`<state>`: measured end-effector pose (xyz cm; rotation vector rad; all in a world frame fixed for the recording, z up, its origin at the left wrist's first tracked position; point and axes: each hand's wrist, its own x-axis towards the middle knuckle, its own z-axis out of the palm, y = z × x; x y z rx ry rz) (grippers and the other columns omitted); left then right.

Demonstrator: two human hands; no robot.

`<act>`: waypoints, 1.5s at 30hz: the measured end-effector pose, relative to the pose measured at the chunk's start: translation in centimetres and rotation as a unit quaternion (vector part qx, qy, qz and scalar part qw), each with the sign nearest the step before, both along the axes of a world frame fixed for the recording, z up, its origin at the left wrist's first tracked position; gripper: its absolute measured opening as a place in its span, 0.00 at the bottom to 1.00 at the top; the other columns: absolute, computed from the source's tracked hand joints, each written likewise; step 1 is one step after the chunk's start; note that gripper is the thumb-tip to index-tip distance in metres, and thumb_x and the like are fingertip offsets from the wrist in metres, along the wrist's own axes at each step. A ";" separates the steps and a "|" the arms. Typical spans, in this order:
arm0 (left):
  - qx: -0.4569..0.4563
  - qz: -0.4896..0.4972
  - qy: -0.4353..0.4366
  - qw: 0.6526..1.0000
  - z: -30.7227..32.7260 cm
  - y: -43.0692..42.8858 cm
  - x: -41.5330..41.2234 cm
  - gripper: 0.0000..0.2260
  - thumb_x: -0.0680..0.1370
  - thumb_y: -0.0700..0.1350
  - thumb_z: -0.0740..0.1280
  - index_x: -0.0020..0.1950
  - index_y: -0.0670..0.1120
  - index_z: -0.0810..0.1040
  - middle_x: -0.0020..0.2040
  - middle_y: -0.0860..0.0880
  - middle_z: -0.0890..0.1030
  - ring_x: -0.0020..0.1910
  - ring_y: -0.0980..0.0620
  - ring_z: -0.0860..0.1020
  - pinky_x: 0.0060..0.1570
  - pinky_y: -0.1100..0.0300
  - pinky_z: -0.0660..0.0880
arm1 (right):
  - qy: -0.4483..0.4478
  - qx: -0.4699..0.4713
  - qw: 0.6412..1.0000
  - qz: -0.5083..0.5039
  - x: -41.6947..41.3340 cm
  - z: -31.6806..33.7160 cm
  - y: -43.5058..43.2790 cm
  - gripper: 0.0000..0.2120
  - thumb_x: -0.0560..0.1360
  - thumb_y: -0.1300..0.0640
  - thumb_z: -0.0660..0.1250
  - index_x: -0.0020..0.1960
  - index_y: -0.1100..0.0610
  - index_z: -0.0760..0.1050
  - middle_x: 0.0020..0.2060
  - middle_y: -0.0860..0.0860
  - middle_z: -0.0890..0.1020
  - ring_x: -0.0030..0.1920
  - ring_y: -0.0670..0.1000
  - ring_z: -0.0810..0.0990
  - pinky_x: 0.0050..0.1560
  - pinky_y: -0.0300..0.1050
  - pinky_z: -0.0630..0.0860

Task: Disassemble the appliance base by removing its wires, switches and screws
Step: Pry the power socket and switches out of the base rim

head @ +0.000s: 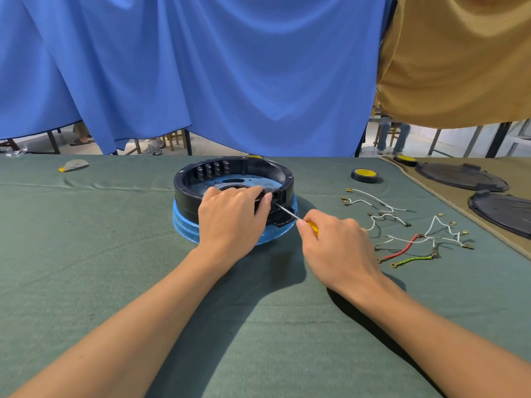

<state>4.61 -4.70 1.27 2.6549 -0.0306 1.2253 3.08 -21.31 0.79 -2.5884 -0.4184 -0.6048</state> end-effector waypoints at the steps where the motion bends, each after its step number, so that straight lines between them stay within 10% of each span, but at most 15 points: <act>1: -0.003 -0.004 -0.007 1.000 0.0 0.0 0.0 0.16 0.81 0.53 0.60 0.46 0.47 0.83 0.34 0.51 0.83 0.34 0.47 0.79 0.47 0.55 0.66 | 0.009 0.012 1.000 0.004 0.0 0.0 0.1 0.15 0.81 0.45 0.55 0.49 0.52 0.75 0.40 0.56 0.82 0.44 0.64 0.78 0.41 0.51 0.71; 12: 0.000 -0.010 -0.018 1.000 0.2 -0.1 -0.3 0.13 0.80 0.53 0.62 0.49 0.48 0.83 0.31 0.51 0.81 0.31 0.48 0.78 0.46 0.55 0.69 | 0.038 0.099 0.993 0.048 -0.2 -0.5 1.9 0.16 0.82 0.46 0.55 0.44 0.53 0.75 0.35 0.53 0.81 0.40 0.58 0.77 0.41 0.50 0.73; 21: -0.038 -0.007 0.071 0.997 1.3 -0.9 0.4 0.18 0.80 0.58 0.56 0.68 0.58 0.73 0.47 0.52 0.85 0.51 0.42 0.79 0.42 0.54 0.66 | 0.042 0.148 0.988 0.028 0.1 -0.2 1.7 0.16 0.82 0.46 0.55 0.43 0.54 0.75 0.35 0.52 0.80 0.41 0.58 0.77 0.40 0.51 0.71; 45: -0.042 -0.153 -0.006 0.987 2.6 -3.9 -1.5 0.09 0.77 0.51 0.69 0.52 0.48 0.81 0.45 0.54 0.82 0.47 0.49 0.76 0.50 0.56 0.64 | 0.004 0.275 0.957 -0.089 2.6 2.5 -4.6 0.16 0.81 0.46 0.58 0.43 0.56 0.77 0.29 0.48 0.74 0.39 0.57 0.74 0.38 0.48 0.63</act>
